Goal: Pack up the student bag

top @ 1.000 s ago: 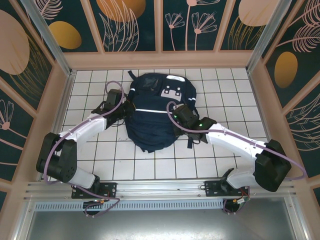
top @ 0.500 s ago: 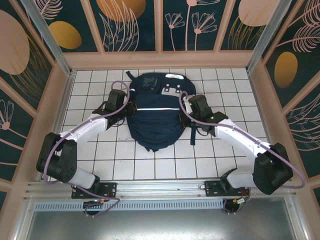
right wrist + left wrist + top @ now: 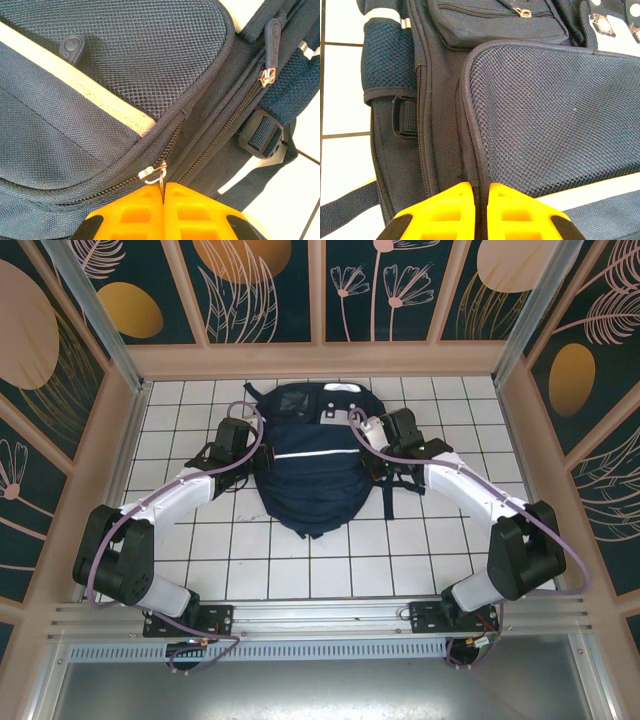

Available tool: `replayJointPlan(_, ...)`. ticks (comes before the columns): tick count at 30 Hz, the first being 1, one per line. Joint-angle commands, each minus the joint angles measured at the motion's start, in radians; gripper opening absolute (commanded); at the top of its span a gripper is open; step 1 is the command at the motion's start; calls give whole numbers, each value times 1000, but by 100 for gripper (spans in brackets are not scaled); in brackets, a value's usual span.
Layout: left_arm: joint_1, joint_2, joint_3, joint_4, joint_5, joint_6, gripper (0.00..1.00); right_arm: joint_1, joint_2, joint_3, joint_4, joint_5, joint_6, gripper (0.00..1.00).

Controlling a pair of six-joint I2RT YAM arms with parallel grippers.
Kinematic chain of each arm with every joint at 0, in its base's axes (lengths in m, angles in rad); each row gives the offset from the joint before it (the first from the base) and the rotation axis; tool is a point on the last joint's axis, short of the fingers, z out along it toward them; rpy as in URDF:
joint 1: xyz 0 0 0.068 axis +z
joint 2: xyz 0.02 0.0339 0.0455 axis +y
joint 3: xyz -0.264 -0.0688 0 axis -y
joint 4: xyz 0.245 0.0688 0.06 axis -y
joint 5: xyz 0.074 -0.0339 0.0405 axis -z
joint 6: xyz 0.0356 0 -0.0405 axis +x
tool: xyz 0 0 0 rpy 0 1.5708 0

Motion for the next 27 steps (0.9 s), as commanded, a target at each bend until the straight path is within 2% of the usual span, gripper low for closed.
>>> replayJointPlan(1,40,-39,-18,-22,-72,51,0,-47,24,76,-5,115,-56,0)
replayJointPlan(3,40,-52,-13,-23,-58,37,0,-54,15,96,10,177,3,3)
replayJointPlan(5,40,-68,-4,-27,-39,15,0,-72,-25,93,38,164,58,12)
replayJointPlan(6,40,-78,2,-26,-23,12,2,-76,-56,82,58,160,79,20)
replayJointPlan(7,40,-91,8,-30,-14,3,5,-76,-86,71,76,159,98,34)
replayJointPlan(8,40,-99,17,-40,-14,-9,11,-76,-112,63,85,148,112,47)
replayJointPlan(9,39,-108,33,-57,-17,-21,24,-76,-137,55,91,138,128,57)
replayJointPlan(10,40,-116,47,-74,-28,-34,38,-78,-160,53,92,131,145,62)
replayJointPlan(11,40,-124,48,-91,-43,-48,48,-79,-178,50,95,128,158,65)
replayJointPlan(14,40,-152,103,-147,-118,-90,67,-81,-235,35,130,192,225,79)
replayJointPlan(17,40,-204,109,-181,-254,-136,81,-93,-301,-8,202,341,291,85)
replayJointPlan(19,40,-252,91,-193,-397,-155,88,-117,-362,-77,302,438,309,93)
replayJointPlan(21,40,-305,60,-184,-559,-169,92,-157,-413,-147,387,508,330,97)
replayJointPlan(24,41,-395,-76,-110,-779,-170,98,-251,-452,-246,472,549,375,98)
replayJointPlan(27,50,-482,-215,13,-904,-139,99,-300,-479,-405,649,603,361,99)
